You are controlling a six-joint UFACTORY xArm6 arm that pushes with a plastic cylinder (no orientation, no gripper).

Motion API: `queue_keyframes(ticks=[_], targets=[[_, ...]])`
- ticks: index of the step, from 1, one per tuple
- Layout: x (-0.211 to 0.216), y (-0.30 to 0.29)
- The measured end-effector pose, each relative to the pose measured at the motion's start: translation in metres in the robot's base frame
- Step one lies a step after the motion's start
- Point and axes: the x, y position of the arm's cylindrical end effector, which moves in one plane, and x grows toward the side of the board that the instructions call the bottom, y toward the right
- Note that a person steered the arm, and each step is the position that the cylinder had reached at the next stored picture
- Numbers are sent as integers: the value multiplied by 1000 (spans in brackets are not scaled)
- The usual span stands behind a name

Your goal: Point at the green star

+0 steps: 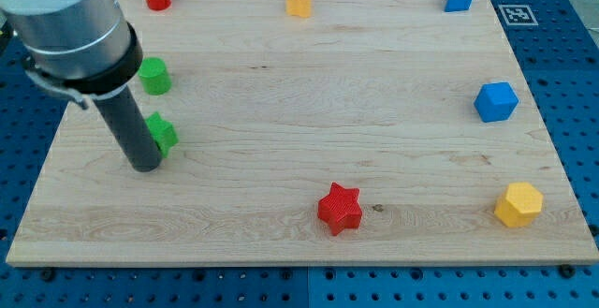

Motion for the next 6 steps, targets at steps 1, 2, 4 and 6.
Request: queue_keyframes(ticks=[1,2,4,6], targets=[[-19,4],[-30,19],[-48,9],[-71,-48]])
